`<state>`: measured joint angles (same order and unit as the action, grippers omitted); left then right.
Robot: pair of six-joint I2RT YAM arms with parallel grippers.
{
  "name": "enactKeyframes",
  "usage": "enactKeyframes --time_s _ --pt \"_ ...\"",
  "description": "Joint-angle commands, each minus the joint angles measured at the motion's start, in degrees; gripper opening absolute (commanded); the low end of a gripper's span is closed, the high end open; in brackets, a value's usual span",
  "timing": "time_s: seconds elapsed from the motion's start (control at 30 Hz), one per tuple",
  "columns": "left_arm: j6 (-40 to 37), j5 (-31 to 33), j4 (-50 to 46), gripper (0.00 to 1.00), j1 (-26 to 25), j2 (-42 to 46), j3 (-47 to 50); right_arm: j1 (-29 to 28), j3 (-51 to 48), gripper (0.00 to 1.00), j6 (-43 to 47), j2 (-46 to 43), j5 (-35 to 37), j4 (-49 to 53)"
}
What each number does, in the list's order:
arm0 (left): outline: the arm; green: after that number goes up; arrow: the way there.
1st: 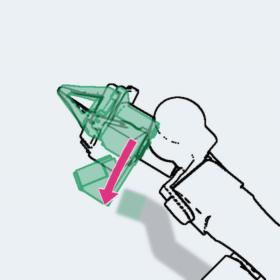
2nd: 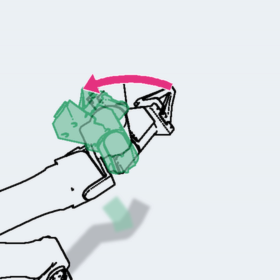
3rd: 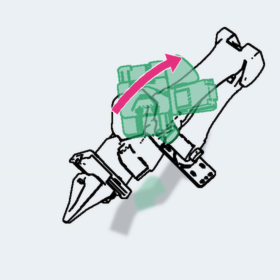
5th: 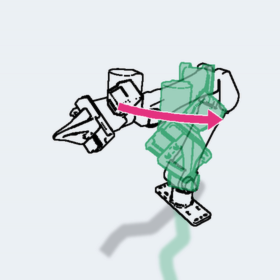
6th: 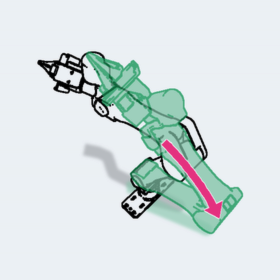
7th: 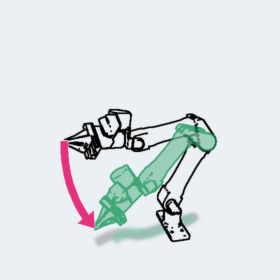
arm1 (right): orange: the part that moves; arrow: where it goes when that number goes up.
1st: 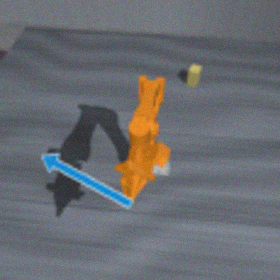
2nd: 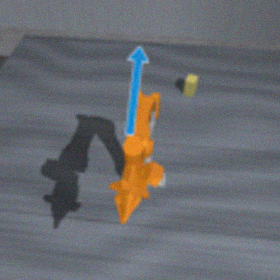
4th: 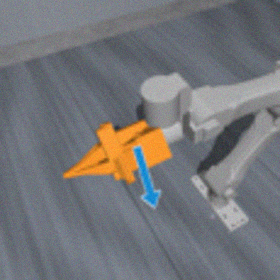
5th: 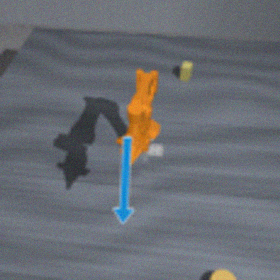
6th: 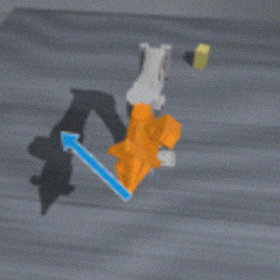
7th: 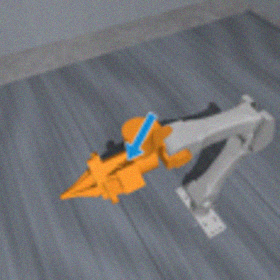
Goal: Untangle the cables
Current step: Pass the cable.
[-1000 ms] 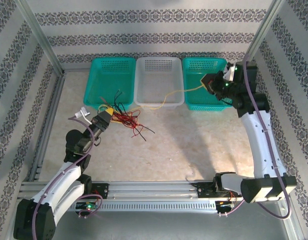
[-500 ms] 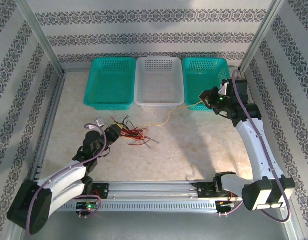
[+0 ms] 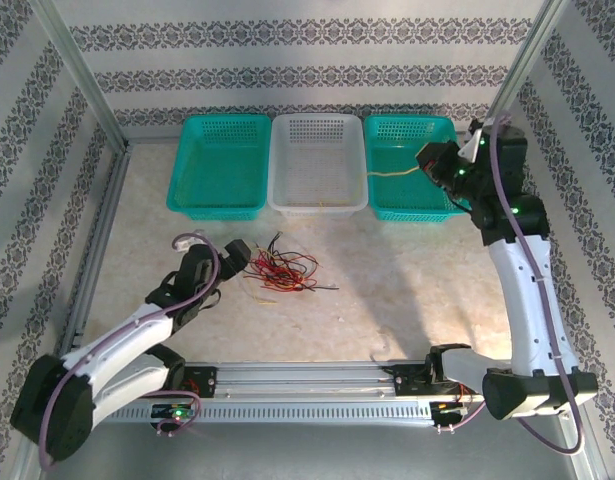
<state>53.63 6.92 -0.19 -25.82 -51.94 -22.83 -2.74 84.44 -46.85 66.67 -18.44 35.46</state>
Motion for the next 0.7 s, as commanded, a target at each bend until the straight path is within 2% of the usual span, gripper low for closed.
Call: enactKeyframes --time_s 0.0,0.13,0.2,0.27,0.33,0.4,0.47,0.53,0.67 --pt "-5.9 4.1 -14.1 0.96 -0.5 6.9 -2.9 0.5 6.9 0.00 3.4 -0.4 2.2 1.1" --pt "-14.1 2.5 -16.4 0.91 -0.5 13.6 -10.0 0.5 14.4 0.00 3.8 -0.4 -1.8 0.0" --pt "-22.3 -0.4 -15.1 0.86 -0.5 14.3 -16.3 0.4 17.3 0.00 3.5 -0.1 -4.5 -1.4" --pt "-32.7 -7.4 -13.1 0.83 -0.5 12.8 -24.9 0.0 20.6 0.00 3.0 0.7 -7.9 -2.6" --pt "-40.5 -17.2 -13.0 0.83 -0.5 9.6 -33.8 -0.2 23.3 0.00 2.3 1.6 -10.9 -3.5" --pt "-46.5 -27.1 -16.8 0.85 -0.6 3.9 -44.9 -0.5 25.8 0.00 0.7 2.7 -14.3 -4.6" --pt "-49.8 -32.5 -21.1 0.88 -1.1 -1.9 -54.1 -1.0 26.8 0.00 -0.7 3.2 -16.2 -5.8" --pt "-53.2 -35.4 -24.1 0.91 -2.6 -7.1 -60.9 -1.4 26.9 0.00 -1.9 3.3 -17.9 -6.8" --pt "-61.7 -36.1 -29.8 0.95 -7.1 -15.6 -70.4 -2.5 25.1 0.00 -2.3 2.6 -19.6 -7.5"
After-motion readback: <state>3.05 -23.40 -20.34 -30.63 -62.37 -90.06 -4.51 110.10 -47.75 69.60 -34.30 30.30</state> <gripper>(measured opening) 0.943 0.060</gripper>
